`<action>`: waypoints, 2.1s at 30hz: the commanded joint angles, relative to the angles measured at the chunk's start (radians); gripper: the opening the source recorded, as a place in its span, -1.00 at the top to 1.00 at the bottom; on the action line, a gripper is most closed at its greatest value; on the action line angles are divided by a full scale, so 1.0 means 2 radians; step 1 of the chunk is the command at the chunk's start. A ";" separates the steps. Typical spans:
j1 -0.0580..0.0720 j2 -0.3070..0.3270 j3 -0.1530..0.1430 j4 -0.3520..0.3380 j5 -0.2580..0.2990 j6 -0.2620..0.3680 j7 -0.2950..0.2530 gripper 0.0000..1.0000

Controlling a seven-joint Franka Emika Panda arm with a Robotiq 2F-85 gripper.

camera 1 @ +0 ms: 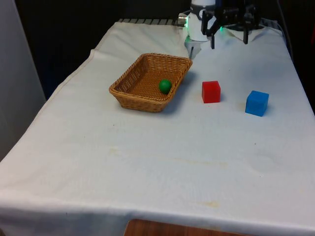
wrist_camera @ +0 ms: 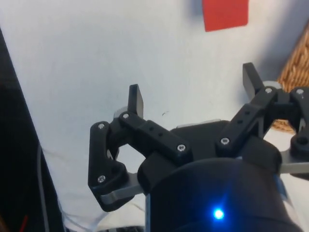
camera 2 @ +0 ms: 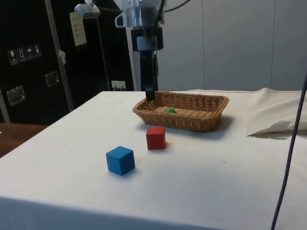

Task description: Place all non-red objects into the basket.

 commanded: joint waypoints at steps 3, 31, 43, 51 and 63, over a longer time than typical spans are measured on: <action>0.002 0.019 0.006 -0.001 0.001 0.025 0.013 -1.00; -0.006 0.095 -0.006 0.025 0.005 0.068 -0.016 -1.00; -0.006 0.125 -0.020 0.025 0.000 0.098 -0.027 -1.00; -0.006 0.144 -0.023 0.019 0.000 0.132 -0.030 -1.00; -0.008 0.160 -0.019 0.016 0.008 0.150 -0.036 -1.00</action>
